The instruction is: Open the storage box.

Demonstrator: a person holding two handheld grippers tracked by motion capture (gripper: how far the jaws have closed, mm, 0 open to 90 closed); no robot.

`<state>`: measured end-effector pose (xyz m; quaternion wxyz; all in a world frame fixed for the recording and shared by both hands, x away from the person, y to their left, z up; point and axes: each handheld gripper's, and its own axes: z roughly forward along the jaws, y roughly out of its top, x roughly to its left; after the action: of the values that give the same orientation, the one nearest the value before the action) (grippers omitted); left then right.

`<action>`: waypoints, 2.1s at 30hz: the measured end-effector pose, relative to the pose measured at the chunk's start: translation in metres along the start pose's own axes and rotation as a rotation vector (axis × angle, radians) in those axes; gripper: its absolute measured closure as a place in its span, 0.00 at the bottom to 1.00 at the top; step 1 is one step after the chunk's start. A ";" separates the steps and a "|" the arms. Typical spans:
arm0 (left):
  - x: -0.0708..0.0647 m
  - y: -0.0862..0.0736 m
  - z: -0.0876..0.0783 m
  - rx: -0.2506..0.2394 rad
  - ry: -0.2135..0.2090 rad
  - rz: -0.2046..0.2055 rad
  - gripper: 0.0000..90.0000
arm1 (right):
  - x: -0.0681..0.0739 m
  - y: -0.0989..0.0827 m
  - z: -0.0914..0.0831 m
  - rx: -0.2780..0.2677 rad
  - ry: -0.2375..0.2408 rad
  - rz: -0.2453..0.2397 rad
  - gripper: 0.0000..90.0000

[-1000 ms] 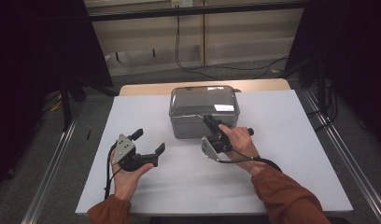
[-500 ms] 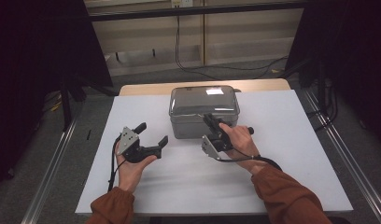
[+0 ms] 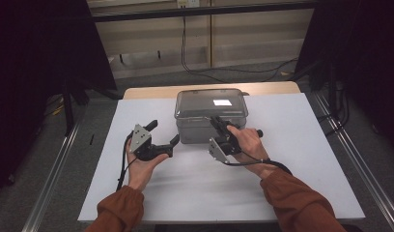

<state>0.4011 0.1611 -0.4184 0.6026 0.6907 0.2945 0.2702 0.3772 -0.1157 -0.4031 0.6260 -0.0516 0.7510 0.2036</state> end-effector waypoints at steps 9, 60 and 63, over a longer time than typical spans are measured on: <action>0.000 0.006 0.020 0.013 0.009 0.020 0.05 | -0.008 0.001 0.001 0.000 -0.012 0.010 0.91; 0.003 0.005 0.049 -0.035 0.024 0.187 0.51 | 0.000 -0.011 0.001 0.014 0.014 0.180 0.55; 0.003 0.005 0.049 -0.037 0.023 0.184 0.51 | -0.003 -0.018 -0.001 0.022 0.025 0.262 0.44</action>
<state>0.4397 0.1298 -0.4198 0.5845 0.7005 0.2316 0.3377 0.3833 -0.1331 -0.4046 0.5850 0.0511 0.7613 0.2749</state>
